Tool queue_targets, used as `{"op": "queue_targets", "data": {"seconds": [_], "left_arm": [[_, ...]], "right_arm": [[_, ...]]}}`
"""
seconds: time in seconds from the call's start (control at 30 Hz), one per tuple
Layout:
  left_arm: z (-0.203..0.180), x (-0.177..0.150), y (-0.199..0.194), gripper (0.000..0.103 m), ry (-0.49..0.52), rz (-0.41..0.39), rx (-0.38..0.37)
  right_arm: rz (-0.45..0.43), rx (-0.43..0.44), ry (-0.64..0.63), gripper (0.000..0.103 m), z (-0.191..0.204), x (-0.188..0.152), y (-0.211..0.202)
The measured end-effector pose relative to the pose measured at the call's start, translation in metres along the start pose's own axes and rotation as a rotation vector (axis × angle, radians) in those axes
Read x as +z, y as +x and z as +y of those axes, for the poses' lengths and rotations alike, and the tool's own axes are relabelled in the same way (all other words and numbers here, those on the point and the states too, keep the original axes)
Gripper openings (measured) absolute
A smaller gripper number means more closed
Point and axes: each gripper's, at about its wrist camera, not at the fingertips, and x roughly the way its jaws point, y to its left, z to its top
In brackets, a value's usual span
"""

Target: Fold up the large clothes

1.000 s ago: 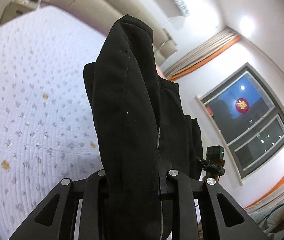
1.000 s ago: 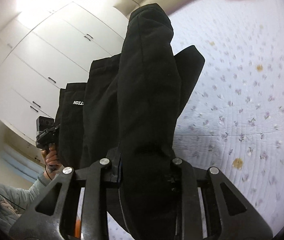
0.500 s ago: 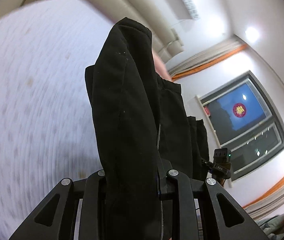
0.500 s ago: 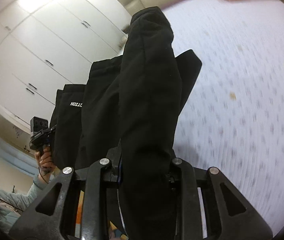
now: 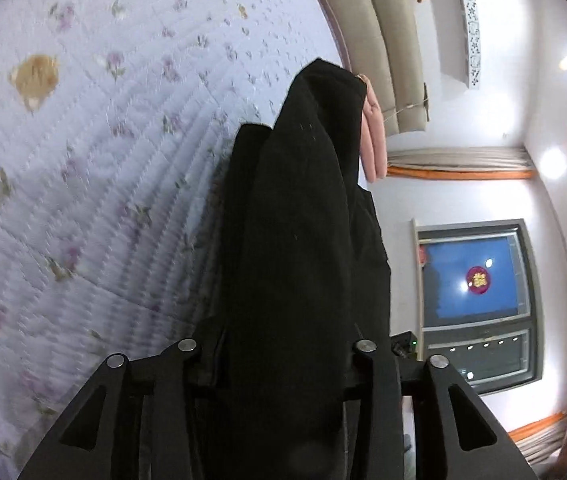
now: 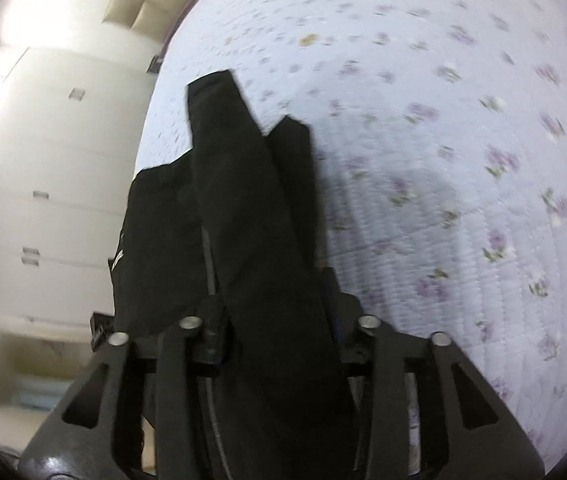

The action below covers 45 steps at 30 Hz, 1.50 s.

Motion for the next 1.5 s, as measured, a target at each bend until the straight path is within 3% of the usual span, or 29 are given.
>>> {"op": "queue_targets", "data": {"seconds": [0.07, 0.17, 0.33, 0.43, 0.53, 0.6, 0.7, 0.8, 0.9, 1.0, 1.17, 1.37, 1.5], "left_arm": [[-0.007, 0.005, -0.009, 0.044, 0.018, -0.012, 0.048], [-0.031, 0.008, -0.033, 0.044, 0.099, -0.059, 0.184], [-0.115, -0.008, -0.056, 0.044, 0.362, -0.13, 0.468], [-0.155, -0.017, -0.042, 0.044, 0.495, -0.163, 0.499], [-0.182, -0.035, -0.022, 0.044, 0.564, -0.171, 0.533], [-0.189, -0.045, 0.003, 0.044, 0.581, -0.156, 0.578], [-0.19, -0.067, 0.042, 0.044, 0.594, -0.078, 0.647], [-0.165, -0.07, 0.078, 0.044, 0.585, -0.005, 0.728], [-0.156, -0.066, 0.074, 0.046, 0.505, -0.013, 0.687], [-0.153, -0.058, 0.067, 0.046, 0.468, -0.01, 0.664], [-0.169, -0.067, 0.062, 0.047, 0.494, -0.02, 0.7], [-0.231, -0.096, 0.033, 0.046, 0.605, -0.084, 0.728], [-0.279, -0.117, 0.013, 0.051, 0.689, -0.149, 0.759]], "right_arm": [[-0.005, -0.024, 0.011, 0.047, -0.003, -0.002, -0.007], [-0.036, -0.108, -0.012, 0.049, 0.004, -0.006, -0.033], [-0.162, -0.406, -0.193, 0.055, 0.07, -0.005, -0.082], [-0.207, -0.459, -0.316, 0.055, 0.113, -0.016, -0.094], [-0.178, -0.43, -0.39, 0.055, 0.158, -0.03, -0.066], [-0.127, -0.454, -0.444, 0.055, 0.185, -0.047, -0.034], [-0.085, -0.551, -0.543, 0.055, 0.2, -0.068, 0.013], [-0.003, -0.611, -0.539, 0.052, 0.178, -0.084, 0.048], [0.044, -0.629, -0.499, 0.052, 0.152, -0.084, 0.082], [0.027, -0.622, -0.476, 0.052, 0.147, -0.083, 0.079], [0.015, -0.589, -0.427, 0.053, 0.147, -0.079, 0.058], [-0.098, -0.577, -0.436, 0.057, 0.176, -0.096, -0.001], [-0.188, -0.568, -0.458, 0.077, 0.212, -0.116, -0.042]]}}
